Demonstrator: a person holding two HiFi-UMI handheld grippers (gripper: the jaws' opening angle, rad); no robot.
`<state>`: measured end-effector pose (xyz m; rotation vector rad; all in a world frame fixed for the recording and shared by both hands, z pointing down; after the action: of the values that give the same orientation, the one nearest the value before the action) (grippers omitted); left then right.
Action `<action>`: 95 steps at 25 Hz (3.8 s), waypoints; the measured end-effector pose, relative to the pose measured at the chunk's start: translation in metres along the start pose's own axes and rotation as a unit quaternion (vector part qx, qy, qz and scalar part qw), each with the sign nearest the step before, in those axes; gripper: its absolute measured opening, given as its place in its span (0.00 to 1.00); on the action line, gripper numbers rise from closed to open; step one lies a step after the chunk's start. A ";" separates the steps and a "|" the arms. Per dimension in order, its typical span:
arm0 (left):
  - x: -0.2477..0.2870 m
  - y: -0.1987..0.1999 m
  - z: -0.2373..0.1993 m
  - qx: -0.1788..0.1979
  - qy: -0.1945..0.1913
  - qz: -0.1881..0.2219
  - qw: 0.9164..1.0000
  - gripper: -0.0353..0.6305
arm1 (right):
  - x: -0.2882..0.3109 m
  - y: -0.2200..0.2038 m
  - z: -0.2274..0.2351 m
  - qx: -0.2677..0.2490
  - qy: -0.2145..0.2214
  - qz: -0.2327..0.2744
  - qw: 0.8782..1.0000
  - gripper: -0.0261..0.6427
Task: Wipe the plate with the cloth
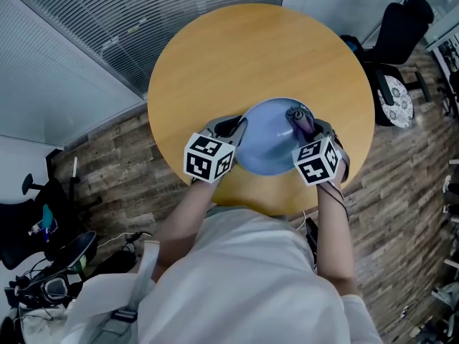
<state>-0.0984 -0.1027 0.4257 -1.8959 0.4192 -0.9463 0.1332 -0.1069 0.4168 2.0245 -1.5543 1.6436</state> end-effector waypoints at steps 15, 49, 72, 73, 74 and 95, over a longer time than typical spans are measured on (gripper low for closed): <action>0.002 0.005 0.003 -0.007 -0.001 0.006 1.000 0.10 | -0.004 -0.008 0.007 0.010 -0.038 -0.001 0.999 0.18; 0.006 -0.005 0.010 0.003 0.000 -0.020 1.000 0.11 | -0.008 0.046 -0.074 -0.122 0.058 0.046 0.990 0.18; 0.002 -0.003 -0.001 -0.004 0.000 -0.014 1.000 0.11 | 0.003 0.005 -0.041 -0.086 0.032 -0.006 0.996 0.18; 0.002 -0.002 -0.002 -0.005 0.001 -0.013 1.000 0.11 | 0.003 0.002 -0.037 -0.082 0.029 -0.009 0.996 0.18; 0.001 -0.002 -0.003 -0.006 0.001 -0.013 1.000 0.10 | 0.004 0.000 -0.034 -0.078 0.027 -0.011 0.997 0.18; 0.002 -0.012 -0.009 -0.010 -0.013 -0.040 0.999 0.11 | 0.014 -0.011 -0.036 -0.114 0.079 0.000 0.990 0.18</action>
<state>-0.1048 -0.1033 0.4397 -1.9533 0.3420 -0.9720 0.1158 -0.0882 0.4475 1.7380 -1.6022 1.5067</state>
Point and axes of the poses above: the fingertips, and each gripper's own axes: x forward along the fingers, z to its right, y out of its top, the point moved 9 cm from there along -x, backward along the fingers, and after that the axes turned 2 degrees about -z, right-handed, at the moved point
